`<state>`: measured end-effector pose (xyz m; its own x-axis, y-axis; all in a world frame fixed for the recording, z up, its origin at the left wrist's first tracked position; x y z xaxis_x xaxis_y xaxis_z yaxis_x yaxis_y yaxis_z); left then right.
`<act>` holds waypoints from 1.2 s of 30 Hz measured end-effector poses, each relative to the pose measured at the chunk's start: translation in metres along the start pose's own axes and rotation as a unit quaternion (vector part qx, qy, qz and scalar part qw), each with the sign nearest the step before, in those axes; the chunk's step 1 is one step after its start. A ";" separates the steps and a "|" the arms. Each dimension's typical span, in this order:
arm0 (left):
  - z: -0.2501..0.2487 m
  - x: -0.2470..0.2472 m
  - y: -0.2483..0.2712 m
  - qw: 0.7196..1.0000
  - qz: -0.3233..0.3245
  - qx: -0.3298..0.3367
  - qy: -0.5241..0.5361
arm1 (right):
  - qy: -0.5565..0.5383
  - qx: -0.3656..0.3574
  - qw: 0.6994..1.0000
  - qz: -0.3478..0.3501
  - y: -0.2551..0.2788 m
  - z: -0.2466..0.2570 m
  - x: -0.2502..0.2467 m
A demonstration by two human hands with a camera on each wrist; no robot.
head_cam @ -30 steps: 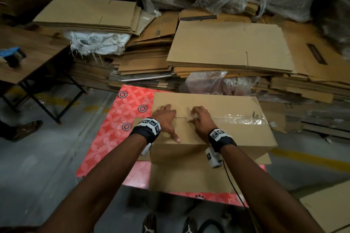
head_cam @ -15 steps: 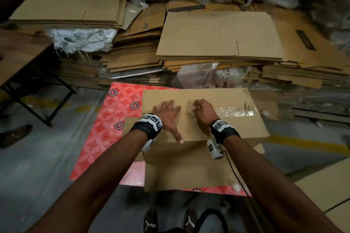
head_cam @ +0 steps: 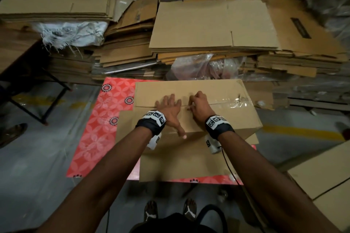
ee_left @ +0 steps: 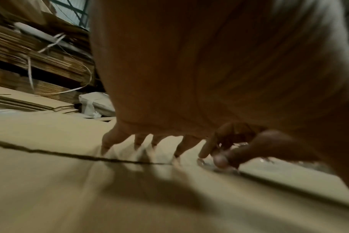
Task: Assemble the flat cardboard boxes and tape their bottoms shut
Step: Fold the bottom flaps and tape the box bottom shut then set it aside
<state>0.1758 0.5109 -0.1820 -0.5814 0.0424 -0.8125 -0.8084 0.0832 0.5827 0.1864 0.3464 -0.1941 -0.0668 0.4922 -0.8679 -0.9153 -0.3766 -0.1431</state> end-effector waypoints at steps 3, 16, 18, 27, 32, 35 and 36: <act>0.009 -0.001 -0.002 1.000 -0.015 0.003 -0.002 | -0.021 -0.013 0.999 -0.040 0.009 -0.003 -0.001; -0.008 -0.015 -0.001 0.998 -0.034 0.004 0.049 | -0.218 0.107 0.967 -0.078 -0.001 -0.021 -0.041; -0.005 -0.008 -0.009 0.998 -0.033 -0.009 0.050 | -0.150 0.046 0.987 -0.040 0.001 -0.024 -0.047; -0.009 -0.020 -0.009 0.999 -0.024 -0.035 0.011 | 0.097 0.080 0.992 0.010 0.037 -0.055 -0.044; -0.048 -0.025 0.002 0.998 -0.036 0.056 0.022 | 0.077 0.022 0.997 -0.007 0.044 -0.056 -0.047; -0.068 -0.011 0.003 0.996 -0.038 0.078 0.013 | -0.006 0.011 1.000 -0.020 0.049 -0.055 -0.049; -0.070 -0.007 0.000 0.996 -0.037 0.075 0.015 | -0.069 0.023 0.996 -0.050 0.051 -0.056 -0.051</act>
<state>0.1735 0.4412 -0.1756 -0.5250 0.0004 -0.8511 -0.8278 0.2321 0.5108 0.1657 0.2583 -0.1842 -0.0245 0.6298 -0.7764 -0.9374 -0.2843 -0.2011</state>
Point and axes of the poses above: each hand's wrist, its own y-axis away from the middle knuckle, its own x-axis out of the palm, z = x × y, the point moved 3 cm from there along -y, towards the middle knuckle, and after that the axes turned 15 degrees about -x, right-handed, at the moved point
